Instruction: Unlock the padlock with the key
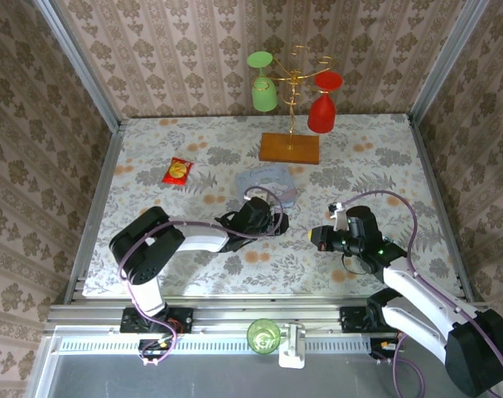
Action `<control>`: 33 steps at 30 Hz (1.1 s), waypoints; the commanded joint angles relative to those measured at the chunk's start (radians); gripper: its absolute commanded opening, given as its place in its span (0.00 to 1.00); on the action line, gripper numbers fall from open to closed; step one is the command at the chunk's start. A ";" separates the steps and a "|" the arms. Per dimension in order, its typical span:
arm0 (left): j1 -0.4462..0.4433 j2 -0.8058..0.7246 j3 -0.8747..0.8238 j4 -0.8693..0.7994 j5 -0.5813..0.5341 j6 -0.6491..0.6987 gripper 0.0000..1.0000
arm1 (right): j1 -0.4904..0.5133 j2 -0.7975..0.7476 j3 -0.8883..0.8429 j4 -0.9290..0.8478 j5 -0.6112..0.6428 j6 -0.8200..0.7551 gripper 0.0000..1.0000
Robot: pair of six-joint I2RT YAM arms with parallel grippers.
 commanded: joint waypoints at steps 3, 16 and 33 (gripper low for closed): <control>-0.031 0.051 0.062 -0.065 -0.101 0.048 0.80 | -0.010 -0.012 -0.030 -0.011 -0.011 -0.008 0.00; -0.024 0.138 0.023 0.105 -0.084 0.005 0.58 | -0.017 0.004 -0.044 0.020 -0.015 -0.002 0.00; -0.021 0.135 -0.034 0.258 -0.052 -0.070 0.35 | -0.018 0.068 -0.057 0.073 -0.016 0.031 0.00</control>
